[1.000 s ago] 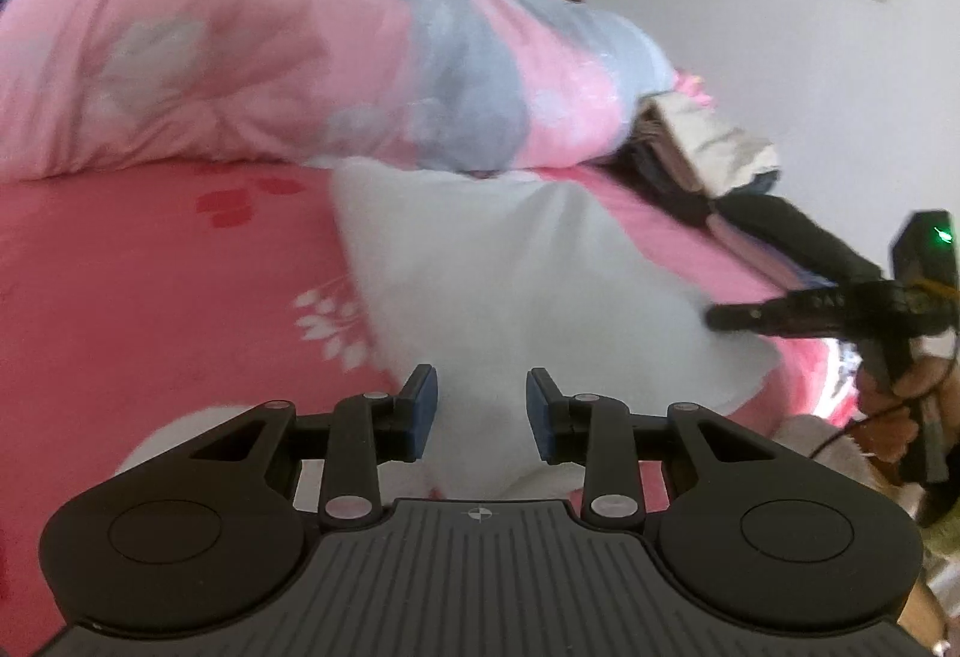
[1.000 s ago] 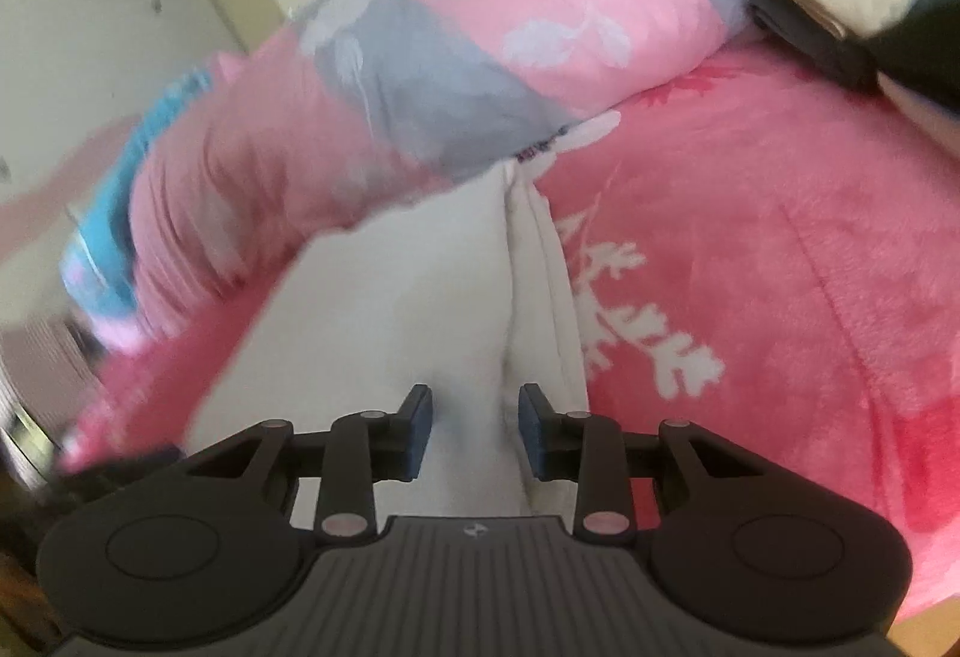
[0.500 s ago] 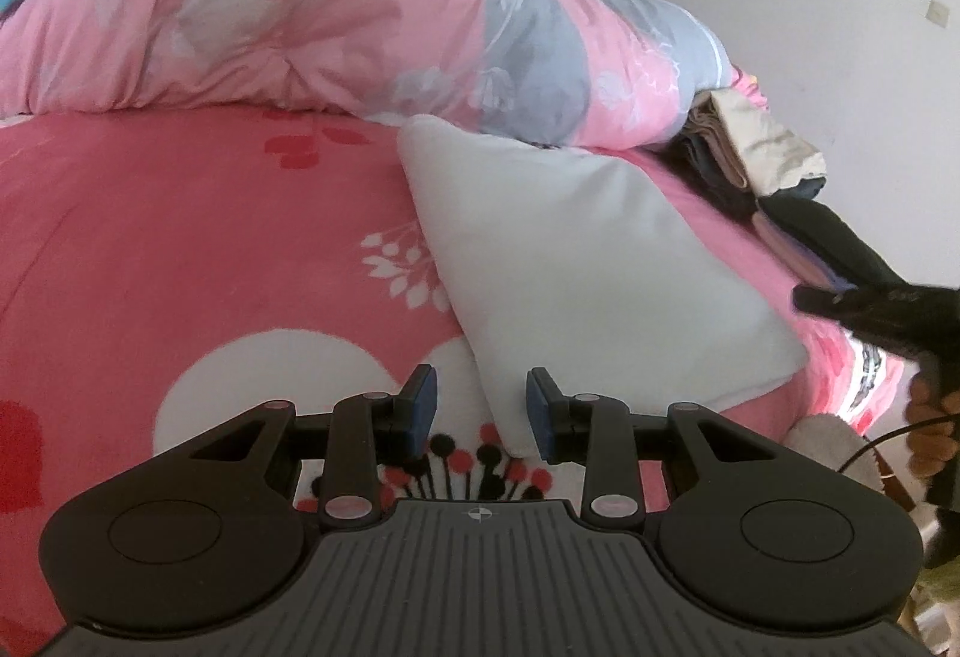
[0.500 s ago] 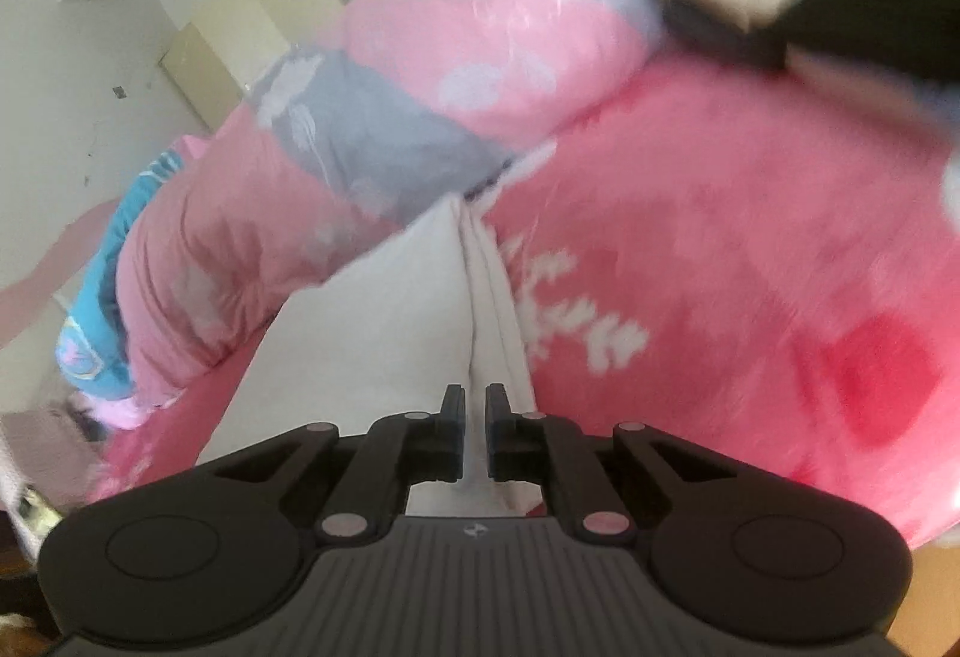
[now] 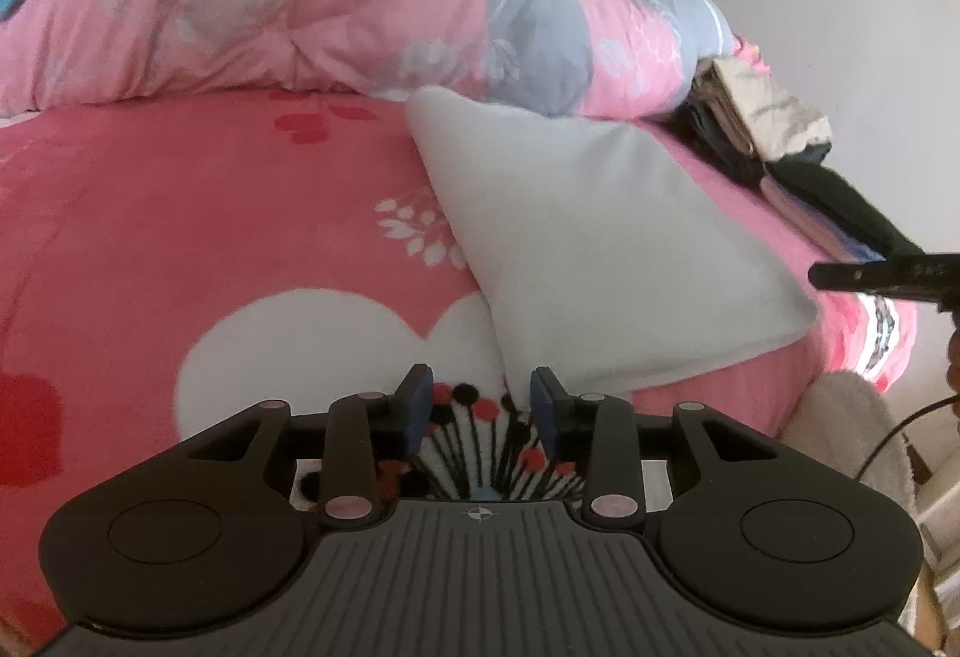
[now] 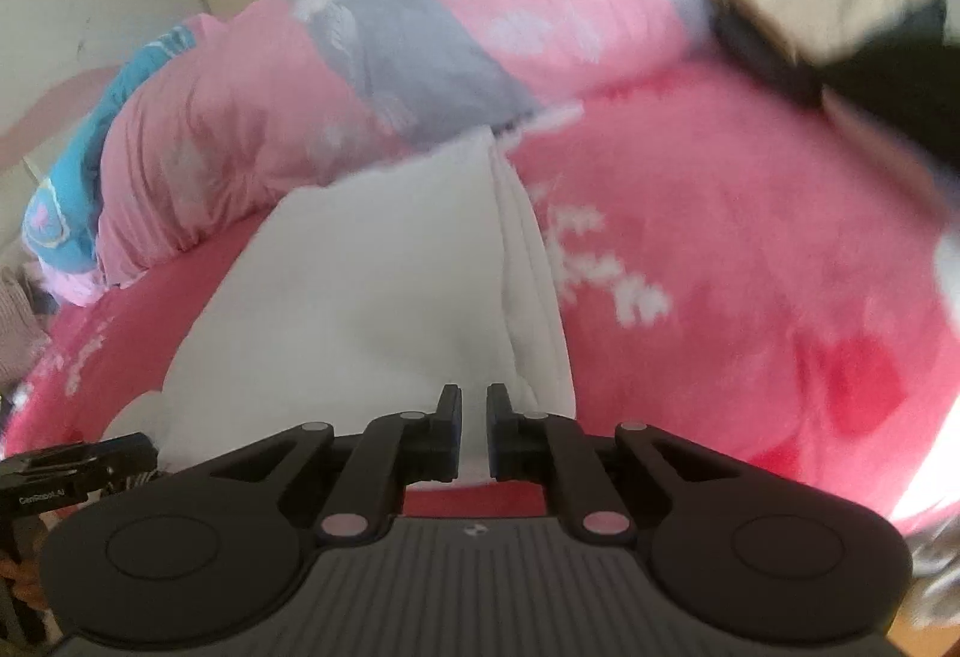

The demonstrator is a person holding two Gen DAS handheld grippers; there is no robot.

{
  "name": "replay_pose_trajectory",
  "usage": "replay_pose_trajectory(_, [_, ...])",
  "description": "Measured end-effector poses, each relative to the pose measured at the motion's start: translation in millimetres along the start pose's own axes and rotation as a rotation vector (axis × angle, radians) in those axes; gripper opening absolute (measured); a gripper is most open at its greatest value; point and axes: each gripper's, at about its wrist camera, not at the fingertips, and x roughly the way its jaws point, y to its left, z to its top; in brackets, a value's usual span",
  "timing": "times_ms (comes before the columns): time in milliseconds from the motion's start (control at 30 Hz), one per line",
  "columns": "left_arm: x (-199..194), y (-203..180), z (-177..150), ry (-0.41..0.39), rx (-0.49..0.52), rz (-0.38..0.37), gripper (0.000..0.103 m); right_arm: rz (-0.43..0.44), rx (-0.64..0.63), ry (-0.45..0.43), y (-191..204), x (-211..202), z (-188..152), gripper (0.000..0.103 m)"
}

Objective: Fold clothes

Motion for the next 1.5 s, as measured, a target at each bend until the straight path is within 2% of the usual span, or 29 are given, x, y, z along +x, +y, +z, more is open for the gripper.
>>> replay_pose_trajectory(133, [-11,1,7,-0.09,-0.035,-0.011,0.035,0.111,-0.095,-0.043,43,-1,6,0.009])
replay_pose_trajectory(233, [1,-8,11,-0.086,0.005,-0.033,0.035,0.163,-0.136,-0.033,69,22,0,0.01])
replay_pose_trajectory(300, [16,-14,8,-0.045,0.047,-0.015,0.035,0.138,-0.118,0.07,69,51,-11,0.01])
replay_pose_trajectory(333, [25,-15,5,-0.013,0.058,0.003,0.035,0.105,-0.106,0.159,68,67,-17,0.009])
replay_pose_trajectory(400, [27,-13,-1,-0.02,0.054,0.0,0.036,0.1,-0.093,0.194,67,67,-18,0.009])
replay_pose_trajectory(467, [27,-8,-3,-0.022,0.028,-0.021,0.036,0.071,-0.095,0.193,70,55,-1,0.01])
replay_pose_trajectory(533, [26,-2,-4,-0.023,-0.007,-0.036,0.037,0.065,-0.124,0.112,74,40,18,0.01])
replay_pose_trajectory(600, [26,1,-6,-0.025,-0.036,-0.046,0.037,0.001,-0.162,-0.002,76,33,38,0.01])
replay_pose_trajectory(667, [25,2,-8,-0.031,-0.045,-0.05,0.037,-0.058,-0.183,-0.08,69,42,46,0.01])
replay_pose_trajectory(700, [24,2,-9,-0.034,-0.047,-0.055,0.037,-0.097,-0.181,-0.078,61,53,45,0.011])
replay_pose_trajectory(733, [24,3,-10,-0.038,-0.049,-0.059,0.037,-0.132,-0.162,-0.028,49,69,43,0.011])
replay_pose_trajectory(767, [24,3,-11,-0.041,-0.051,-0.064,0.038,-0.159,-0.117,0.064,34,89,37,0.01])
replay_pose_trajectory(833, [24,6,-12,-0.043,-0.058,-0.076,0.038,-0.121,0.017,0.105,6,100,27,0.007])
replay_pose_trajectory(933, [24,9,-12,-0.045,-0.064,-0.096,0.038,-0.121,0.098,0.088,11,84,46,0.009])
replay_pose_trajectory(1033, [23,13,-15,-0.053,-0.081,-0.11,0.038,-0.074,0.045,0.008,39,74,64,0.01])
replay_pose_trajectory(1100, [23,14,-17,-0.061,-0.092,-0.119,0.038,-0.028,-0.009,-0.033,53,84,67,0.01])
replay_pose_trajectory(1167, [24,15,-19,-0.075,-0.094,-0.126,0.038,-0.013,-0.048,0.01,54,113,62,0.011])
replay_pose_trajectory(1200, [24,16,-20,-0.078,-0.098,-0.133,0.039,-0.014,-0.056,0.085,54,133,58,0.014])
replay_pose_trajectory(1300, [24,23,-21,-0.081,-0.118,-0.162,0.039,-0.042,-0.014,0.187,52,158,59,0.014])
replay_pose_trajectory(1367, [24,27,-22,-0.085,-0.129,-0.187,0.039,-0.068,-0.068,0.181,72,151,73,0.015])
replay_pose_trajectory(1500, [23,35,-23,-0.086,-0.153,-0.229,0.039,0.083,-0.139,0.131,108,153,81,0.015])
